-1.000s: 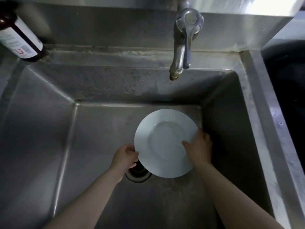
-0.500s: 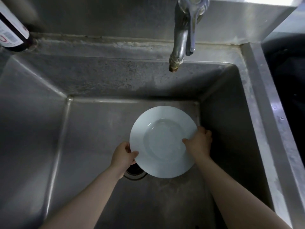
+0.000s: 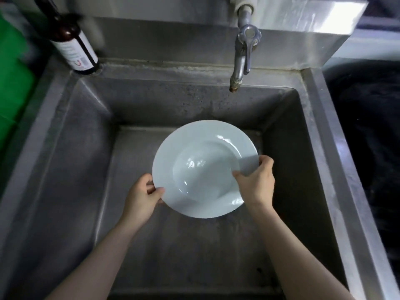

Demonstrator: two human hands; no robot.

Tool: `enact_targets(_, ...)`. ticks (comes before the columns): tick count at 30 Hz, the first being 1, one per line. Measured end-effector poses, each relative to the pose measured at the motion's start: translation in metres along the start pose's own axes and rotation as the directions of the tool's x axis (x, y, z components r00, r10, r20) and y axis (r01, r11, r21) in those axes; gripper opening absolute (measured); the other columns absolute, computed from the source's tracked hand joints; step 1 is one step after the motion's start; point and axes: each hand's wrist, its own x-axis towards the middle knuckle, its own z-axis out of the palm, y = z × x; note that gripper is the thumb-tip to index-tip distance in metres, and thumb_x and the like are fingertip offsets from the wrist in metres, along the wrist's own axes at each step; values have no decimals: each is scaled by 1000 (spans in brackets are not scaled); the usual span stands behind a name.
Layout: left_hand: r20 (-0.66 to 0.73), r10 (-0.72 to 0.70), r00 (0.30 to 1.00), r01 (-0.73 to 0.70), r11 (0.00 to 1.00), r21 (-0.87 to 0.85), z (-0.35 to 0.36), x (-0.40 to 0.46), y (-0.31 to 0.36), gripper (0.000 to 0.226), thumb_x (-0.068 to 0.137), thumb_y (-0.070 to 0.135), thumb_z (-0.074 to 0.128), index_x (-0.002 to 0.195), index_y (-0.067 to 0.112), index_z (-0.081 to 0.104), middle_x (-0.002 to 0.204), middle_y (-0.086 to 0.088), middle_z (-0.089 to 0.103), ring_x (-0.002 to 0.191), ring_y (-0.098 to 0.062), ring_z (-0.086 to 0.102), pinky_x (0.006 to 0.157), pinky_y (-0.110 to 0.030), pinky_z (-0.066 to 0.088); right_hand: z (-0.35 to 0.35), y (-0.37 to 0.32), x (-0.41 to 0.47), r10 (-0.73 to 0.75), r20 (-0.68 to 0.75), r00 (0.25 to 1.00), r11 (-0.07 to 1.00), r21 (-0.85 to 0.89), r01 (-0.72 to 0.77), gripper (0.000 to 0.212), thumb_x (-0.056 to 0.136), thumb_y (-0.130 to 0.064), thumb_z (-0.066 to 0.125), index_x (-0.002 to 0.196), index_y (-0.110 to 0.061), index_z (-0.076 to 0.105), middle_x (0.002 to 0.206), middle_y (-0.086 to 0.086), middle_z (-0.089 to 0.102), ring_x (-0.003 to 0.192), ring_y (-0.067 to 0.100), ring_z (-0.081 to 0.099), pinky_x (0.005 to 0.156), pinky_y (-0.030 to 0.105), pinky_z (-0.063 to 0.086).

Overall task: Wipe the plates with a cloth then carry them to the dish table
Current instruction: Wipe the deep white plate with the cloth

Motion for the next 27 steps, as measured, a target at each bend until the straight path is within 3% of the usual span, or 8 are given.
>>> enact_targets(2, -34, 55, 998, -56, 998, -7, -19, -24, 9, 29, 87, -5, 61, 85, 23, 55, 80, 20, 72, 73, -1, 69, 61, -22, 57, -11, -15, -26, -30, -24, 999, 998, 52, 31, 64, 69, -21, 83, 106, -34, 32, 91, -21, 44, 88, 10, 51, 72, 26, 43)
enact_targets(7, -140, 146, 979, -159, 983, -88, -67, -84, 36, 25, 82, -8, 65, 79, 16, 59, 78, 13, 74, 70, 0, 68, 60, -16, 55, -41, -52, -98, -78, -125, 989, 982, 159, 98, 66, 67, -23, 86, 104, -37, 32, 88, -25, 45, 80, 3, 52, 68, 17, 41)
enact_targets(10, -176, 182, 967, -202, 974, -100, -94, -121, 55, 25, 80, -4, 70, 80, 19, 60, 77, 16, 74, 70, 1, 68, 63, -22, 54, -63, -72, -141, -140, -204, 969, 959, 217, 185, 66, 66, -22, 86, 102, -39, 33, 87, -25, 47, 79, -14, 53, 55, 4, 41)
enact_targets(13, -213, 236, 948, -255, 965, -66, -117, -160, 73, 29, 77, 5, 75, 83, 29, 61, 77, 26, 71, 74, 7, 67, 69, -25, 50, -88, -93, -180, -197, -280, 939, 923, 270, 274, 66, 66, -23, 86, 101, -41, 33, 86, -25, 47, 83, -26, 48, 56, -3, 39)
enact_targets(16, -277, 318, 907, -348, 935, -69, -135, -198, 90, 31, 76, 4, 78, 83, 31, 62, 74, 30, 69, 75, 11, 65, 68, -18, 51, -114, -113, -214, -238, -338, 911, 883, 316, 348, 65, 65, -25, 88, 98, -44, 35, 88, -26, 49, 81, -17, 53, 59, 2, 43)
enact_targets(21, -283, 534, 797, -554, 832, 9, -152, -253, 120, 42, 76, 7, 78, 73, 47, 69, 73, 24, 69, 70, 8, 64, 62, -4, 45, -151, -130, -260, -274, -415, 868, 824, 364, 434, 61, 64, -20, 86, 87, -54, 41, 93, -16, 60, 90, 11, 65, 72, 32, 53)
enact_targets(23, -278, 590, 758, -610, 792, 18, -154, -268, 126, 48, 75, 0, 76, 70, 47, 67, 70, 26, 68, 67, 11, 62, 58, -3, 43, -163, -131, -272, -306, -464, 831, 787, 367, 495, 60, 65, -10, 81, 84, -52, 42, 91, -13, 64, 88, 7, 65, 73, 27, 53)
enact_targets(27, -261, 638, 724, -662, 750, -3, -157, -282, 133, 43, 74, -14, 71, 66, 27, 63, 79, 20, 73, 76, 4, 68, 64, -7, 49, -179, -132, -284, -297, -518, 802, 754, 388, 530, 64, 67, -1, 72, 81, -54, 39, 90, -19, 63, 84, 1, 63, 66, 14, 44)
